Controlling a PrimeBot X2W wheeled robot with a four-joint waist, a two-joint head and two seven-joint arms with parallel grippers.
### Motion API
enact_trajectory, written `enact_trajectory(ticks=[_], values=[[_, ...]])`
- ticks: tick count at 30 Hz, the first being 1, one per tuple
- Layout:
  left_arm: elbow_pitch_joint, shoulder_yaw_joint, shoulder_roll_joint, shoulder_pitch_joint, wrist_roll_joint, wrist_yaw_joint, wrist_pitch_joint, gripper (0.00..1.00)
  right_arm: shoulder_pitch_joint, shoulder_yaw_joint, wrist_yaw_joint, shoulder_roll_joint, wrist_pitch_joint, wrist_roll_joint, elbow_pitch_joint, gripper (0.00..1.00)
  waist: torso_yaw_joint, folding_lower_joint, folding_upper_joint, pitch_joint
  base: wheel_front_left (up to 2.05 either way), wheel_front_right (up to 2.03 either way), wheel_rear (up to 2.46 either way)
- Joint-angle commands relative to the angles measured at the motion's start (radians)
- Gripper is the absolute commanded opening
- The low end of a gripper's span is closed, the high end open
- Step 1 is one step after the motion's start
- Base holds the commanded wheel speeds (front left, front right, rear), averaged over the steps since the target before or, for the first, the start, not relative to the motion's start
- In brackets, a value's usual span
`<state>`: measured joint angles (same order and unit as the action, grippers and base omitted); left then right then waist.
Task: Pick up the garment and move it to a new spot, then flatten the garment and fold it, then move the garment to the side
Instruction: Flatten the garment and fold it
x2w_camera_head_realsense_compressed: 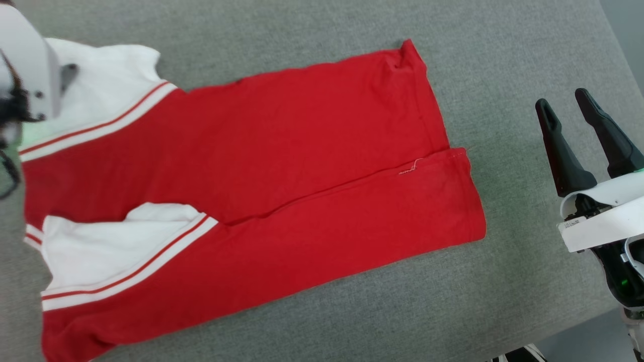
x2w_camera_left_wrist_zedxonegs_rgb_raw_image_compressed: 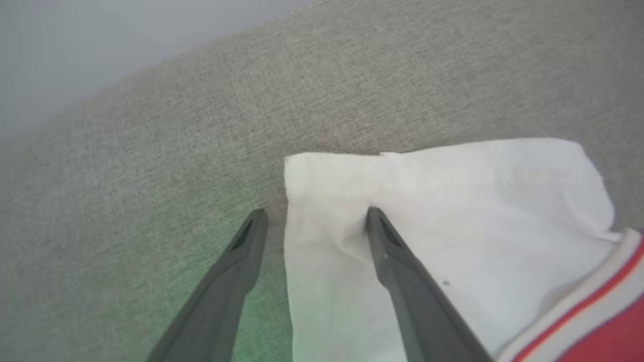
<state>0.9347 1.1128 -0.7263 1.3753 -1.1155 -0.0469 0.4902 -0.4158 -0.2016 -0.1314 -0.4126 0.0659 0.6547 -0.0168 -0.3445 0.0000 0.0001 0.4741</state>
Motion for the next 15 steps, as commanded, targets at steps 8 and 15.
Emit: enact_trajectory(ticks=[8,15], values=[[0.047,0.023,0.034,0.003,-0.057,-0.054,0.216,0.00,-0.049,-0.053,0.002,-0.035,-0.042,0.019,0.020,1.00,0.006,0.0000,-0.0001,0.036,0.00,0.00,0.00],[0.027,-0.001,0.085,0.021,-0.096,-0.073,0.196,0.00,-0.231,-0.159,0.001,-0.110,-0.364,0.065,0.079,1.00,0.054,0.0000,-0.0001,0.047,0.00,0.00,0.00]])
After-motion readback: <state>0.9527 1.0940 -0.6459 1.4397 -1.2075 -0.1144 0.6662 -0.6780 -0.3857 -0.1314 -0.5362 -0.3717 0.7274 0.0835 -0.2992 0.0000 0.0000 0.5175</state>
